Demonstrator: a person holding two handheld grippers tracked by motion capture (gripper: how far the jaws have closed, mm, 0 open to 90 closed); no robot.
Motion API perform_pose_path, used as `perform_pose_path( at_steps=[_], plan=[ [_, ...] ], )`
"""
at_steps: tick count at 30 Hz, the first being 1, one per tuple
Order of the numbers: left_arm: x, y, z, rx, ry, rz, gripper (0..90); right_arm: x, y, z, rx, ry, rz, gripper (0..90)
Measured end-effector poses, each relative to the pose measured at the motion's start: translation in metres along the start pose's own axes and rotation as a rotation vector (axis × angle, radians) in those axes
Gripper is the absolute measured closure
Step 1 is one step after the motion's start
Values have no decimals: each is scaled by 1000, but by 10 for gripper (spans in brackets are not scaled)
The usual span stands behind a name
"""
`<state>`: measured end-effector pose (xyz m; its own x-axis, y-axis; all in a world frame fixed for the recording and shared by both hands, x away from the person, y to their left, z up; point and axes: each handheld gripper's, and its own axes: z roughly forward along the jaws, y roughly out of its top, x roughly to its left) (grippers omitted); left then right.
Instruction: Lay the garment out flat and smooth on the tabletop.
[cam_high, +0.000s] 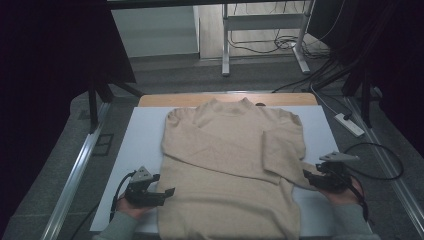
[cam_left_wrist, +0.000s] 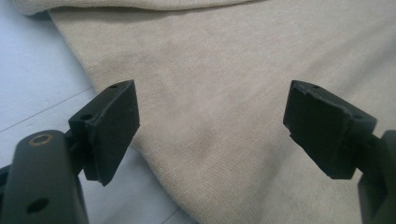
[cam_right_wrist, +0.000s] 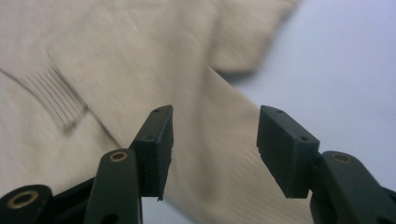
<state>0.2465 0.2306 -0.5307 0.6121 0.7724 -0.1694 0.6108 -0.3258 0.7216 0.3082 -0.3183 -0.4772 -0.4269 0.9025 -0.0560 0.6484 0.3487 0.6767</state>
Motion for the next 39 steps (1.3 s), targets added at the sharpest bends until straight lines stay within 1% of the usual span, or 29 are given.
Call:
perform_pose_path(
  at_steps=[2, 4, 5, 6, 8, 9, 10, 11, 13, 19, 22, 25, 27, 30, 35, 39],
  plan=[
    [0, 0, 0, 4, 2, 4, 181, 2, 7, 12, 19, 20, -4, 443],
    [0, 0, 1, 6, 2, 5, 181, 4, 14, 26, 43, 26, -16, 439],
    [0, 0, 2, 8, 0, 3, 181, 5, 16, 32, 60, 25, -22, 445],
    [0, 1, 2, 9, 1, 2, 181, 6, 18, 37, 73, 30, -29, 473],
    [-1, 1, 3, 9, 1, 3, 182, 9, 21, 43, 93, 50, -47, 565],
    [0, 1, 3, 10, 1, 3, 182, 11, 22, 45, 102, 49, -67, 632],
    [0, 1, 3, 11, 1, 3, 182, 12, 22, 46, 108, 43, -83, 716],
    [-1, 0, 3, 11, 1, 3, 182, 14, 23, 45, 111, 31, -94, 778],
    [-1, 0, 3, 9, 1, 4, 182, 14, 23, 43, 101, 18, -106, 818],
    [0, 0, 2, 10, 0, 3, 182, 9, 22, 33, 59, -59, -113, 827],
    [1, 0, 2, 8, 5, 3, 183, 3, 19, 30, 55, -101, -116, 827],
    [1, 0, 1, 6, 4, 1, 183, -3, 16, 26, 58, -151, -132, 827],
    [1, -1, 1, 7, 5, 1, 183, -8, 14, 23, 59, -173, -127, 827],
    [1, 0, 1, 6, 5, 2, 183, -18, 11, 17, 63, -211, -113, 828],
    [1, 0, 1, 8, 6, 7, 183, -39, 1, 8, 61, -258, -61, 828],
    [1, 0, 1, 8, 6, 7, 184, -55, -9, 1, 61, -269, -8, 828]
  ],
)
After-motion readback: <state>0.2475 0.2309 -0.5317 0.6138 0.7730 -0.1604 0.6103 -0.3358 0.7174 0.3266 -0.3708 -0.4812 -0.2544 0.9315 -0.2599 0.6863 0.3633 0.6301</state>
